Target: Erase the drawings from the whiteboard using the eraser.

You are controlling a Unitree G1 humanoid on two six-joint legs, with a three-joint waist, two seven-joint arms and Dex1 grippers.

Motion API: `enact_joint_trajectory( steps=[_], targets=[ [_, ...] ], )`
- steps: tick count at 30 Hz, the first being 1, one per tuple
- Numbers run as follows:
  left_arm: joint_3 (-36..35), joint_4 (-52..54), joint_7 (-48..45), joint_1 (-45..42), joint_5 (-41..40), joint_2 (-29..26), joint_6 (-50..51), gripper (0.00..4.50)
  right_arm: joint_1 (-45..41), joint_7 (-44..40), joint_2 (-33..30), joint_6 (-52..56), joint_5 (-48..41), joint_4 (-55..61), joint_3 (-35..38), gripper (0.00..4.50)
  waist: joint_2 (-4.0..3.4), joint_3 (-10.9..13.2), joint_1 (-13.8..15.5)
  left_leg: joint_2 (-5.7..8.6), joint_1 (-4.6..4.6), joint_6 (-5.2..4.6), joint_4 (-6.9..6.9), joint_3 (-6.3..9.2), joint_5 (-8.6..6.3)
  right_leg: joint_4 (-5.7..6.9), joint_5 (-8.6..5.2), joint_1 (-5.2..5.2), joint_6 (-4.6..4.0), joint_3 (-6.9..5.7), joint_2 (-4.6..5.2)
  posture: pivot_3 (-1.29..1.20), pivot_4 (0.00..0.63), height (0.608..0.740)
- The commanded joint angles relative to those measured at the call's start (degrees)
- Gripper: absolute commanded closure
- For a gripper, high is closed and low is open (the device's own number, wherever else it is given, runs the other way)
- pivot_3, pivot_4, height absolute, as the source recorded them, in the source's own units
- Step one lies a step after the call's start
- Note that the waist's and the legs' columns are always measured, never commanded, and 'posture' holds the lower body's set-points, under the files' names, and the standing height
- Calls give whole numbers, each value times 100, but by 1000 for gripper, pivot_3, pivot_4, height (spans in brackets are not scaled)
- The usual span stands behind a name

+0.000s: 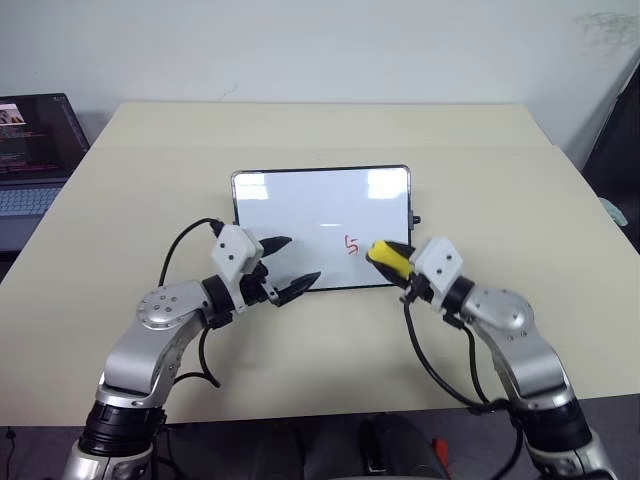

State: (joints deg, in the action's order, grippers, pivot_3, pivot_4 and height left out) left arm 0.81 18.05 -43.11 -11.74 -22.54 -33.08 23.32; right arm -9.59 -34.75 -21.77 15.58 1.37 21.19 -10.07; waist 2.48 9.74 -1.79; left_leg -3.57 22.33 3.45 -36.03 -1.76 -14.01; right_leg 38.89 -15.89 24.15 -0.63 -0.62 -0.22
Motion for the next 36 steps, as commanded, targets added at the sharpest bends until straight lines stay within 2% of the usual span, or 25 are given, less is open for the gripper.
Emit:
enact_joint_trajectory(
  steps=[1, 5, 9, 18, 23, 31, 36],
  targets=[
    [75, 143, -63, -18, 84, 28, -189, 0, 208, 222, -209, -694, 398, 198, -53, 3199, 0, 0, 1, -1, -3, 0, -1, -1, 0, 1, 0, 0, 0, 3, -6, 0, 150, 740],
    [130, 29, -105, -22, 159, 40, -285, 0, 498, 554, -446, -1593, 1008, -251, -271, 3199, 2, -1, 9, -1, -7, 0, -1, -3, 0, 0, 0, -5, 1, 2, -14, 0, 150, 740],
    [120, -67, -141, -45, 203, 46, -333, 0, 322, 724, -383, -2043, 1210, -669, -430, 3199, 1, -1, 4, -1, -10, 0, -2, -8, 0, 2, 0, -5, 0, 6, -17, 0, 150, 740],
    [46, -294, -180, 46, 383, -13, -462, 0, -1336, 1356, 448, -2490, 1534, -2207, -608, 3199, 3, -1, 13, -4, -17, 2, -4, -8, 1, 8, 0, -8, -1, 10, -21, 0, 150, 740],
    [53, -315, -214, 23, 419, -45, -503, 0, -1915, 1435, 566, -2493, 1791, -3109, -750, 3199, 3, -1, 32, -1, -10, 2, -6, -10, 1, 5, 15, -8, -26, 11, -19, 0, 150, 740],
    [27, -271, -177, 15, 402, -51, -474, 0, -1354, 739, 194, -2301, 2036, -3113, -1314, 3199, 5, -6, 24, -8, -39, 1, -5, -8, 1, 10, 11, -27, -20, 10, -17, 0, 150, 740],
    [14, -253, -154, -1, 387, -50, -447, 0, -1596, 1083, 204, -2187, 2148, -3171, -1125, 3199, 5, -5, 11, -7, -93, -1, -8, -8, 3, 9, 5, -78, -8, 12, -17, 0, 150, 740]
  ],
)
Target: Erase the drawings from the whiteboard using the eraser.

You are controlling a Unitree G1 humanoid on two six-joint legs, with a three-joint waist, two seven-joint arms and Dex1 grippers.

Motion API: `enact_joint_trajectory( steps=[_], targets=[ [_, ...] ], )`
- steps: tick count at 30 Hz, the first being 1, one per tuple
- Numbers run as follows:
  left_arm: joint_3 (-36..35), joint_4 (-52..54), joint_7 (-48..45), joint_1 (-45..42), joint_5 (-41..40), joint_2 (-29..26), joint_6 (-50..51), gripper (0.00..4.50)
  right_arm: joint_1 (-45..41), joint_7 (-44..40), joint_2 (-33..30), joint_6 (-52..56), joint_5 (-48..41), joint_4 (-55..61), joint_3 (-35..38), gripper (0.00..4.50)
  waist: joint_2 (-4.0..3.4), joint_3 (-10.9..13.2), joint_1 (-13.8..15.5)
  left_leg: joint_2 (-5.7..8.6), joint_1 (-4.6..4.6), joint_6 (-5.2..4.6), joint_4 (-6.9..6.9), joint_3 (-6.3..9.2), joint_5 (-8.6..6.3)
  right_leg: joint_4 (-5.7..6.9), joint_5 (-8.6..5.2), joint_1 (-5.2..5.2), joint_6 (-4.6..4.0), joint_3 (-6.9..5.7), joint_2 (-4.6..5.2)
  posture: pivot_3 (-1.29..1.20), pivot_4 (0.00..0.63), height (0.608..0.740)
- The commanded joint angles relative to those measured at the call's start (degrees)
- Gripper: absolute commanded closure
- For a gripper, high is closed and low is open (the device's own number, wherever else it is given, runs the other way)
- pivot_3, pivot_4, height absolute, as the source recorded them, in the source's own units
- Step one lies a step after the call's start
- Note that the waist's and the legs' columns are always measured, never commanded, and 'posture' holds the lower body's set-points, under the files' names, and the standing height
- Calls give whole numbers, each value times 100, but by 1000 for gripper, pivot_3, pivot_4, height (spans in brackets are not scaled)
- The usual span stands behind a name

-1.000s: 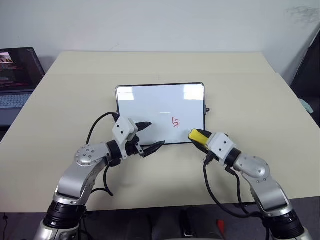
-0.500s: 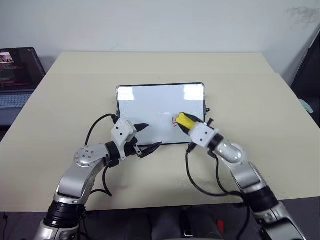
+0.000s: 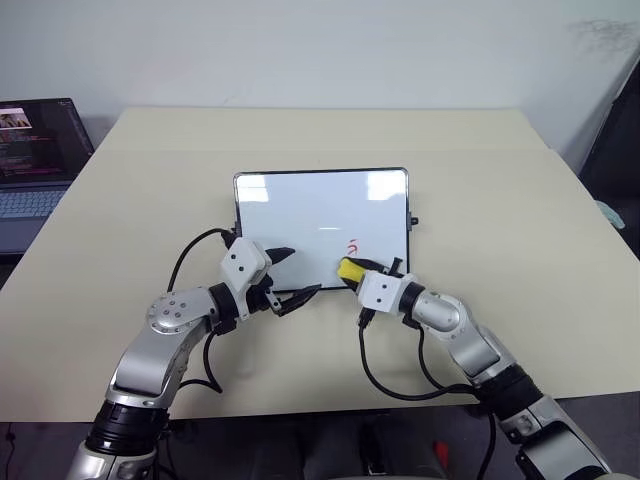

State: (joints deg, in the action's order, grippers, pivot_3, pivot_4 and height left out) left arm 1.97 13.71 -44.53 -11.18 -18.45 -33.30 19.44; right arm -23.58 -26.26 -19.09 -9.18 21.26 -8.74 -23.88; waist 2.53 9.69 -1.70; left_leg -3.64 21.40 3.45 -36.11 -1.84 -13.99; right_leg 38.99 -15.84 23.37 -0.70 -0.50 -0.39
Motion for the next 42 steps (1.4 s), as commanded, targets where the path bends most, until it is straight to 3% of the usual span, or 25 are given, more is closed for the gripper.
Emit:
enact_joint_trajectory(
  steps=[1, 7, 17, 28, 37, 42],
  targets=[
    [-104, 178, -9, -61, -22, -28, -57, 0, -316, 394, -34, 324, 182, -219, 355, 3199, 0, 0, 3, 0, -11, -1, -1, 0, 2, 0, 2, -10, -3, -2, 0, 0, 150, 740],
    [-102, 230, 27, -38, -40, -7, -8, 0, -726, 841, 62, 707, 144, -268, 703, 3199, 1, -1, 4, 0, -29, -8, 1, -2, 13, 6, 14, -20, -13, 3, -1, 0, 150, 740],
    [-107, 257, 54, -30, -70, 43, 39, 0, -250, -371, -163, 754, 189, 203, 14, 3199, 2, -1, -15, -5, -30, -6, 6, -1, 10, 1, 9, -18, -17, 9, -1, 0, 150, 740],
    [-139, 292, 89, -19, -95, 58, 101, 0, -749, 664, -12, 773, 353, -27, 509, 3199, 2, -1, 3, -3, -32, -6, 5, -3, 11, 3, 11, -20, -15, 8, -2, 0, 150, 740],
    [-160, 297, 114, 6, -111, 56, 91, 0, -305, -719, -106, 1197, 218, 228, -116, 3199, 1, -1, -10, -5, -25, -5, 10, 0, 9, -5, 8, -16, -18, 7, -1, 0, 150, 740],
    [-155, 317, 137, 30, -121, 58, 97, 0, -637, 198, -63, 1077, 607, 81, 193, 3199, 1, 0, -9, -4, -32, -7, 5, 0, 10, 1, 12, -18, -14, 9, -1, 0, 150, 740]
  ],
)
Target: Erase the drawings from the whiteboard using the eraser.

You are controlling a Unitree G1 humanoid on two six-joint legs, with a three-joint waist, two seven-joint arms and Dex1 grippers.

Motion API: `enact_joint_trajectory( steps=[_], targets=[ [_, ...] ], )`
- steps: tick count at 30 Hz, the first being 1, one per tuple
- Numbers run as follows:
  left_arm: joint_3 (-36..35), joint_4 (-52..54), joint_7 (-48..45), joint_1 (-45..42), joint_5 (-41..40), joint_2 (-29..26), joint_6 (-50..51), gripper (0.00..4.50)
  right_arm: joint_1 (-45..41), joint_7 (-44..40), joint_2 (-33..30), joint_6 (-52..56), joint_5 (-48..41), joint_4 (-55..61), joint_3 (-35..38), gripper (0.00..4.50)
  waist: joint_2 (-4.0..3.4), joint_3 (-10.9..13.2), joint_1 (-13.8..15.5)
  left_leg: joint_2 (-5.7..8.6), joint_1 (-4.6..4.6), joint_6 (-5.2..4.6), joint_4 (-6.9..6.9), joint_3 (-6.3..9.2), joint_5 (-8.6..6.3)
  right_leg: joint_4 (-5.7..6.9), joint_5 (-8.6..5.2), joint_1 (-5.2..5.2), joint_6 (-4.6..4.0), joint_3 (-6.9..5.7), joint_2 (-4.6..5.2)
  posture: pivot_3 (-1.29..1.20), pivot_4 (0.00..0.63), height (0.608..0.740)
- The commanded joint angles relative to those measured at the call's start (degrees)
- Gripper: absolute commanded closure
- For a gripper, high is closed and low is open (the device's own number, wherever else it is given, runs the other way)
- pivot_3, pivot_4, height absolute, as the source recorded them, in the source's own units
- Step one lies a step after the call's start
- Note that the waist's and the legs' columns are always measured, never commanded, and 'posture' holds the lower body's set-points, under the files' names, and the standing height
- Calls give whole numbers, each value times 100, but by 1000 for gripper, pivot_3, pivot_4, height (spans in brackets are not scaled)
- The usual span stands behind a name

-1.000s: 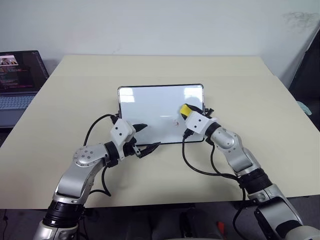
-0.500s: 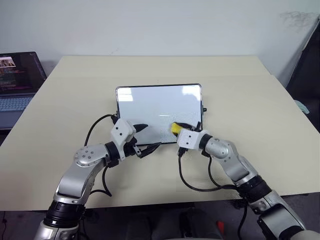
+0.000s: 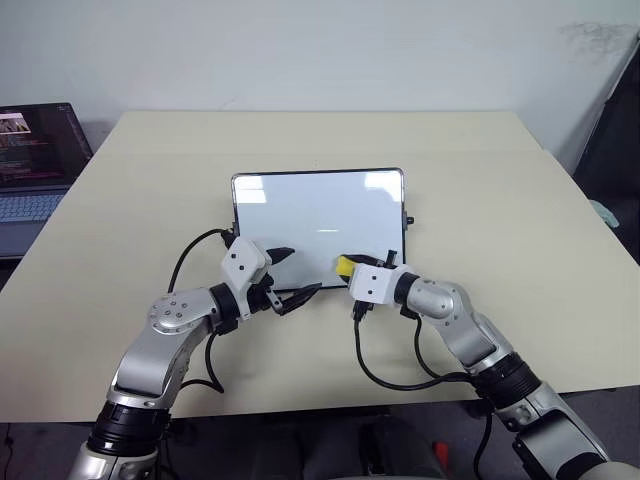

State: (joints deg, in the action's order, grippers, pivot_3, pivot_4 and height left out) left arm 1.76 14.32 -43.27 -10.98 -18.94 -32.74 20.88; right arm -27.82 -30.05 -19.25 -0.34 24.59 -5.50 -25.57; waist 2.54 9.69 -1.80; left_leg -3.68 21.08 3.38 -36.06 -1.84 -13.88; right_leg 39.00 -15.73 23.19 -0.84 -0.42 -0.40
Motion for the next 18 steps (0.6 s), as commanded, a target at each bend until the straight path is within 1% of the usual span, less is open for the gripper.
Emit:
enact_joint_trajectory(
  steps=[1, 4, 6, 7, 11, 15, 17, 18],
  targets=[
    [-135, 259, 12, 13, -74, 2, -45, 0, -258, 712, -26, 200, 274, -262, 416, 3200, 0, 0, 4, 0, -1, -1, 0, 0, 1, 1, 1, 0, 1, 0, 0, 0, 150, 740],
    [-134, 257, 11, 11, -80, 4, -45, 0, -363, 955, 27, 204, 192, -282, 568, 3200, 0, 0, 10, 1, 0, -1, 0, -2, 1, 1, 2, 0, 1, -1, 0, 0, 150, 740],
    [-135, 256, 12, 14, -79, 7, -49, 0, -350, 858, -6, 237, 134, -308, 573, 3200, 0, 0, 11, 1, 3, 0, 2, -3, 1, -2, 0, 0, -1, -1, 0, 0, 150, 740],
    [-135, 257, 12, 16, -80, 9, -49, 0, -324, 770, -40, 236, 122, -320, 543, 3200, 0, 0, 11, 1, 4, 0, 2, -3, 0, -4, -1, 0, -2, -1, 0, 0, 150, 740],
    [-132, 253, 20, 24, -76, 17, -53, 0, -53, -91, -268, 279, 0, -248, 202, 3200, 2, -1, 10, 1, 5, 1, 3, -1, 0, -7, -2, 0, -2, 1, 1, 0, 150, 740],
    [-136, 260, 35, 36, -72, 23, -56, 0, 170, -525, -387, 504, 29, -98, 54, 3200, 1, -1, 2, -1, -2, 0, 4, 0, 0, -5, -2, -2, -3, 0, 1, 0, 150, 740],
    [-149, 261, 34, 51, -69, 21, -57, 0, 127, -366, -345, 485, 106, -113, 112, 3200, 1, -1, -7, -2, -7, 0, 3, 1, 0, -1, -1, -3, -2, 2, 1, 0, 150, 740],
    [-152, 264, 33, 57, -68, 19, -54, 0, 51, -159, -292, 425, 152, -146, 180, 3200, 1, -1, -6, -2, -9, 0, 3, 1, 0, 0, -1, -3, -2, 2, 0, 0, 150, 740]
  ],
)
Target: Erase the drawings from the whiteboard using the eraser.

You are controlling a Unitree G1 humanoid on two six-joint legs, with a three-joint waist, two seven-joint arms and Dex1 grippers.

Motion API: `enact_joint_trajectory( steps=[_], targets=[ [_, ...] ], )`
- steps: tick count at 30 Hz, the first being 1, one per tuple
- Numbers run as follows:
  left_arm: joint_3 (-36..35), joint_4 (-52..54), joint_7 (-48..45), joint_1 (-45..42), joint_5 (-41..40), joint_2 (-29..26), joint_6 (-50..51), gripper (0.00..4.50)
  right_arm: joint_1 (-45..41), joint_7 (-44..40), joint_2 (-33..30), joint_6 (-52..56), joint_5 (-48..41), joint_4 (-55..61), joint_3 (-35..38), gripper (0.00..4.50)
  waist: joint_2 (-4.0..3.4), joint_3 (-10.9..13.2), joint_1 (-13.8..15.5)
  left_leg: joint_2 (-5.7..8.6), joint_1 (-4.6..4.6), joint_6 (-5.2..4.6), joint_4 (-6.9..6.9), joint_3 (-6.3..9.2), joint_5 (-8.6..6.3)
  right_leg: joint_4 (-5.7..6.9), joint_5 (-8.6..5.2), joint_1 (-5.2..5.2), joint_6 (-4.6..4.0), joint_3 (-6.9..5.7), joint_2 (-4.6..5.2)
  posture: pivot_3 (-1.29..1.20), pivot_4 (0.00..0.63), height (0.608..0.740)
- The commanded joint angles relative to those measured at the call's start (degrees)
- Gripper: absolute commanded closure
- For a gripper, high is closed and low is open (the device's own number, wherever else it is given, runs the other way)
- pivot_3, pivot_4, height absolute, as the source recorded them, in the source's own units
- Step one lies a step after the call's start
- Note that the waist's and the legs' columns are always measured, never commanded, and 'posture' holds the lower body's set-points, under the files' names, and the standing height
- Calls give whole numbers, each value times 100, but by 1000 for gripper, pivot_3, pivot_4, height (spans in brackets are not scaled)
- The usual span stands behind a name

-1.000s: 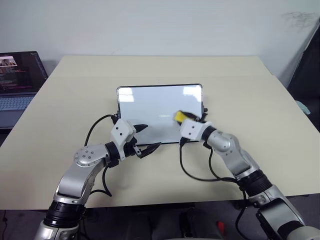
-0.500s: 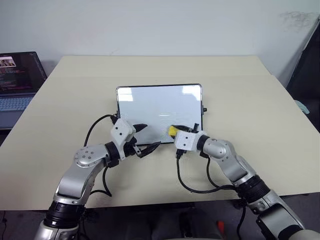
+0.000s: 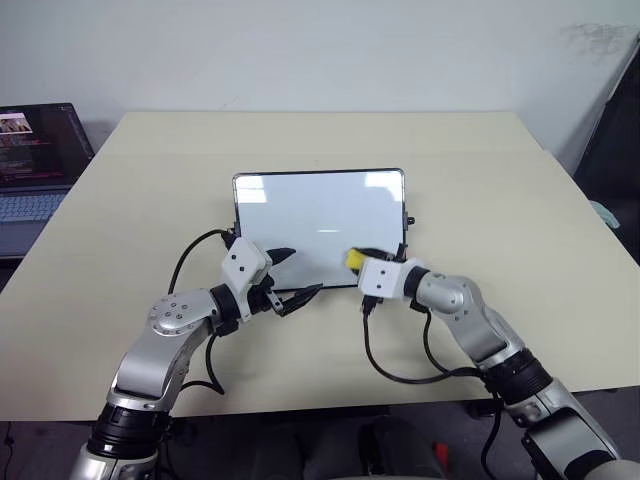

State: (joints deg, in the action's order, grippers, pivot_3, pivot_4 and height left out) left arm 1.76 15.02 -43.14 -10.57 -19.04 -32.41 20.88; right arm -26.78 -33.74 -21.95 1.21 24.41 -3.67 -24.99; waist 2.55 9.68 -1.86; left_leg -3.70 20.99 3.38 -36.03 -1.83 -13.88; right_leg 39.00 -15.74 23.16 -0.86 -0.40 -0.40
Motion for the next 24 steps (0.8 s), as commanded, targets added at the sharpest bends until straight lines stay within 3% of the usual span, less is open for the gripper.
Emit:
enact_joint_trajectory(
  steps=[1, 8, 17, 24],
  targets=[
    [-153, 197, 20, 19, -56, -15, -52, 0, -137, 422, 24, 193, 215, -361, 186, 3200, 0, 0, 2, 1, -1, -1, 0, -1, 0, 0, 0, -1, 1, -1, 0, 0, 150, 740],
    [-167, 197, 17, 32, -52, -27, -53, 0, -704, 1671, 223, -475, 366, -424, 477, 3200, -2, 3, 14, 2, 8, -1, -1, -3, 1, -2, 2, 4, 2, -1, 0, 0, 150, 740],
    [-189, 207, 19, 29, -49, -34, -44, 0, -358, 603, 188, -180, 316, -454, -28, 3200, -2, 2, 8, 1, 79, 11, 1, 1, -9, -13, -7, 57, -2, -10, 0, 0, 150, 740],
    [-200, 209, 3, 29, -39, -25, -41, 0, -454, 977, 301, -216, 278, -323, 303, 3200, -2, 2, 16, 3, 72, 8, -6, 2, -6, -5, -5, 53, 1, -14, 0, 0, 150, 740]
  ],
)
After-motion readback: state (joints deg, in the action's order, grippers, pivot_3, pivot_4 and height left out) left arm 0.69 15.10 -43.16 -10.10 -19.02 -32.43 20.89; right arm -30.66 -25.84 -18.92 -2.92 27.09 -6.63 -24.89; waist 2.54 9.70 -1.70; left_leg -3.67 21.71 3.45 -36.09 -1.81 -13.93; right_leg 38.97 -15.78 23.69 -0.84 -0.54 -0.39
